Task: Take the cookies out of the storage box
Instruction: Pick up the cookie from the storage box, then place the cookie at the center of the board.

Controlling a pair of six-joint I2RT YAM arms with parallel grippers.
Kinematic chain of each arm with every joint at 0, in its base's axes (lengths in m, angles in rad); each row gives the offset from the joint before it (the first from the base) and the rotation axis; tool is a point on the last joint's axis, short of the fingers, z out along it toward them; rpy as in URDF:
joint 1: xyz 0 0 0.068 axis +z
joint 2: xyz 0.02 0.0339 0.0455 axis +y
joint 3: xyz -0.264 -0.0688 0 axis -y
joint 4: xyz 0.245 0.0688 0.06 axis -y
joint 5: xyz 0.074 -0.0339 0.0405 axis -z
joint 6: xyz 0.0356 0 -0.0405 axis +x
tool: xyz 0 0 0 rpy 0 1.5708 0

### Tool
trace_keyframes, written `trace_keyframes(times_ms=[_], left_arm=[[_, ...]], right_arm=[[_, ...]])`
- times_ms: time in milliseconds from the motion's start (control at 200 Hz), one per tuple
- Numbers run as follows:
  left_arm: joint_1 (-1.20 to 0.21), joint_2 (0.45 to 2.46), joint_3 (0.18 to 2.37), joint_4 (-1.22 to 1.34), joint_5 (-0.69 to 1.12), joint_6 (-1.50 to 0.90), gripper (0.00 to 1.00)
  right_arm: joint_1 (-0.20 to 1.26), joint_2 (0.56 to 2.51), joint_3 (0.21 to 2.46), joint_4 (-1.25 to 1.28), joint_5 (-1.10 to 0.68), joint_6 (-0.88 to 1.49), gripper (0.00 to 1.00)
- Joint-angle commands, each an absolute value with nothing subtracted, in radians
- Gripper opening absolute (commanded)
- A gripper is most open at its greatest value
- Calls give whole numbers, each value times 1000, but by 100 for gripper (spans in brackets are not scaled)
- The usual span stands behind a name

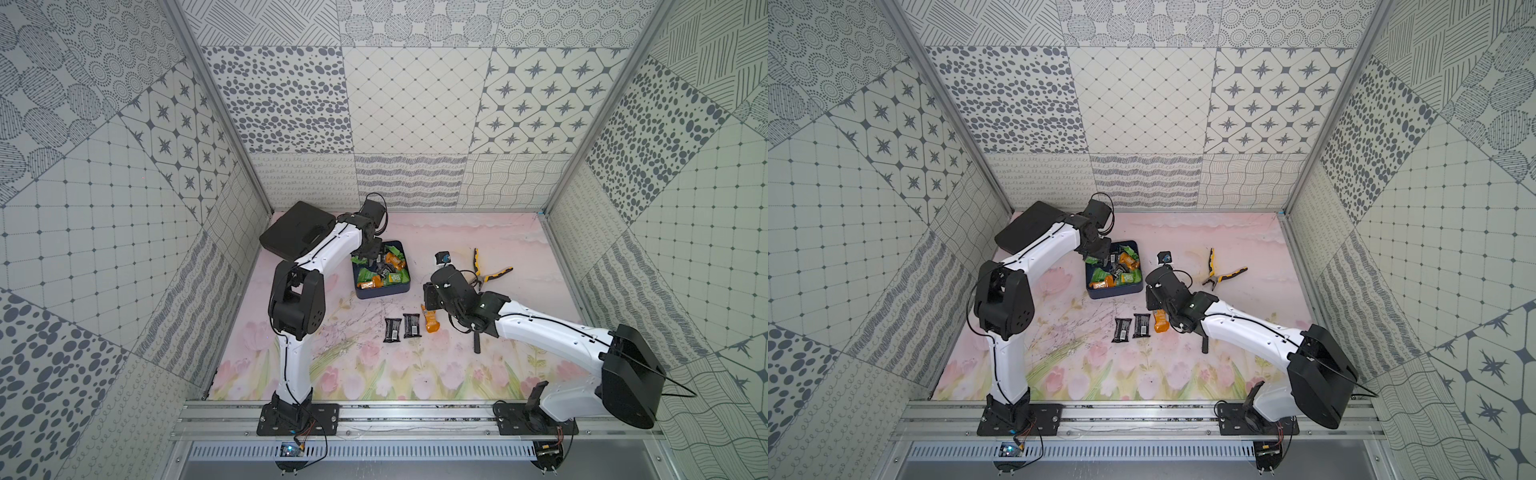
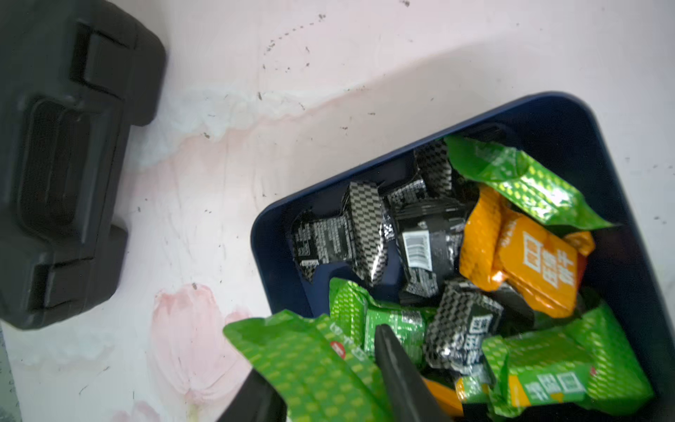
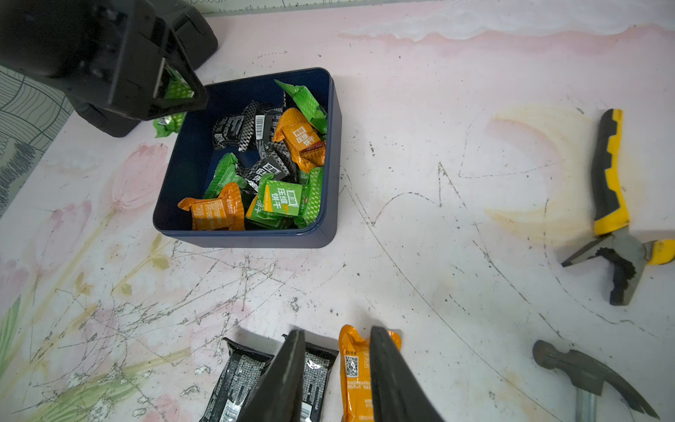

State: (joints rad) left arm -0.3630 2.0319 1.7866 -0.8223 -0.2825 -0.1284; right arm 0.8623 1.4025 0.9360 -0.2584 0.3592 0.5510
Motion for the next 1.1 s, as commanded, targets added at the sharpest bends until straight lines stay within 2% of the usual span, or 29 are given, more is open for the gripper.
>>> trace_keyframes(times_ms=[0, 235, 500, 765, 905, 1090], left_arm=[[-397, 1902, 1656, -821, -284, -244, 29], [-483, 1667, 1396, -853, -259, -422, 28], [-653, 1477, 1089, -889, -238, -693, 28], [-733, 1520, 964, -770, -168, -818, 28], [-734, 1591, 972, -704, -201, -834, 23], [-733, 1660, 992, -651, -216, -838, 29]], right_arm=[[861, 1371, 923, -251, 373, 569, 34], [860, 1368, 917, -251, 364, 562, 34], [860, 1356, 903, -251, 356, 558, 33], [859, 1348, 884, -261, 327, 564, 33], [860, 1324, 875, -283, 322, 576, 33], [861, 1277, 846, -296, 333, 588, 33]])
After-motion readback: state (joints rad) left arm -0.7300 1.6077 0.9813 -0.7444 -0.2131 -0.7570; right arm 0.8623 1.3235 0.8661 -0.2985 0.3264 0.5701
